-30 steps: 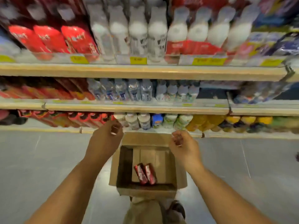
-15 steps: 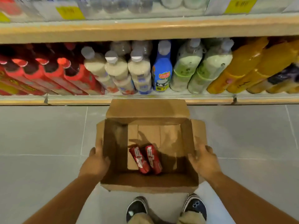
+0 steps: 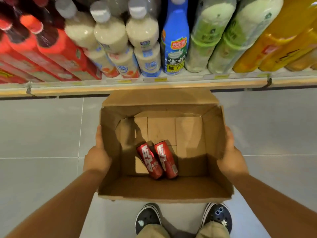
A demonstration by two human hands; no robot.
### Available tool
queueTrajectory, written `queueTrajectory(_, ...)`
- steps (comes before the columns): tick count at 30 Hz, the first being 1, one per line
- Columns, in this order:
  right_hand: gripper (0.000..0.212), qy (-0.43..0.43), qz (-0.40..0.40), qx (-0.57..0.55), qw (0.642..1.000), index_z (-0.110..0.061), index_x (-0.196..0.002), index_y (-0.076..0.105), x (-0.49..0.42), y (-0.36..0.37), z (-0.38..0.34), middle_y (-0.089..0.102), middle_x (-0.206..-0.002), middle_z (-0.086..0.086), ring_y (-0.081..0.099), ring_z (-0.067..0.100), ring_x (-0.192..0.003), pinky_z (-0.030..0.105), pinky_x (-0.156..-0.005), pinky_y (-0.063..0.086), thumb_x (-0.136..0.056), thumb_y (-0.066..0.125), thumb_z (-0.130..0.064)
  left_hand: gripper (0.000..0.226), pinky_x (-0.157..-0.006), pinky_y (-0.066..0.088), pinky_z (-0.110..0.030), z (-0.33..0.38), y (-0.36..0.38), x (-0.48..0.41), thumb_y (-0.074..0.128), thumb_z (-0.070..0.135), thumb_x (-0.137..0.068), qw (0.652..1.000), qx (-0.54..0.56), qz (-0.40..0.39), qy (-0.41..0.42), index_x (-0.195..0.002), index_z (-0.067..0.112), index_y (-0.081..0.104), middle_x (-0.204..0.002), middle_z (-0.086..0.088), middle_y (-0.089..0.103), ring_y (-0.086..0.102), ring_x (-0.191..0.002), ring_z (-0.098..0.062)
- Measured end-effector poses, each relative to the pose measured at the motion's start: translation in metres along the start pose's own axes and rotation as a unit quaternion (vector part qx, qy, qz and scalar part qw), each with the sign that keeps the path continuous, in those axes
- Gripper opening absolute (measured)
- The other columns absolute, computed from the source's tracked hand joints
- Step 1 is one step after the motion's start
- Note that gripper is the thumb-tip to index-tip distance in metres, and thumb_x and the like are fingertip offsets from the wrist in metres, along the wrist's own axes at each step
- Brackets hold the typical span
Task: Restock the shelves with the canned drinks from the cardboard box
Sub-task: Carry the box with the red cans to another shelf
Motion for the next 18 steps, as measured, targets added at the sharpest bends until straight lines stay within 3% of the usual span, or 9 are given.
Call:
queueTrajectory(8, 0.094, -0.018, 0.027, -0.009, 0.999, -0.047, -0.141, -0.013, 0.06, -0.101, 0.0, 0.053, -0.09, 0.002, 0.056, 0.019, -0.07, 0.043, -0.074, 0.052, -0.088, 0.054, -0.007, 0.091, -0.074, 0.051, -0.042, 0.063, -0.074, 0.084, 0.054, 0.009, -0.09, 0.998, 0.039, -0.016, 0.053, -0.146, 0.036, -0.012, -0.108, -0.02, 0.064, 0.053, -0.07, -0.021)
queueTrajectory(11, 0.095, 0.002, 0.052, -0.013, 0.999, -0.051, -0.14, -0.014, 0.094, -0.152, 0.006, 0.055, -0.083, 0.001, 0.057, 0.015, -0.064, 0.037, -0.066, 0.054, -0.089, 0.052, -0.006, 0.085, -0.07, 0.049, -0.037, 0.101, -0.113, 0.123, 0.05, 0.016, -0.092, 0.996, 0.029, -0.021, 0.079, -0.145, 0.036, -0.014, -0.102, -0.014, 0.062, 0.045, -0.067, -0.014)
queueTrajectory(15, 0.094, 0.033, 0.07, -0.025, 0.997, -0.043, -0.144, -0.008, 0.152, -0.226, 0.007, 0.051, -0.068, 0.0, 0.055, 0.018, -0.058, 0.03, -0.054, 0.042, -0.087, 0.052, 0.001, 0.079, -0.066, 0.038, -0.03, 0.153, -0.169, 0.185, 0.043, 0.019, -0.094, 0.99, 0.028, -0.037, 0.135, -0.144, 0.038, -0.016, -0.088, -0.003, 0.049, 0.044, -0.069, -0.016)
queueTrajectory(18, 0.097, 0.049, 0.087, -0.031, 0.995, -0.046, -0.144, -0.009, 0.201, -0.284, 0.002, 0.054, -0.07, 0.004, 0.057, 0.024, -0.061, 0.036, -0.058, 0.047, -0.085, 0.052, 0.002, 0.083, -0.063, 0.039, -0.033, 0.181, -0.213, 0.227, 0.042, 0.012, -0.091, 0.988, -0.02, -0.037, 0.149, -0.144, 0.038, -0.017, -0.081, -0.007, 0.05, 0.045, -0.065, -0.021)
Point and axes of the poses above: each hand's wrist, its own x-axis away from the middle knuckle, its own y-axis out of the palm, z = x × y, the point moved 9 cm from there along -x, towards the middle knuckle
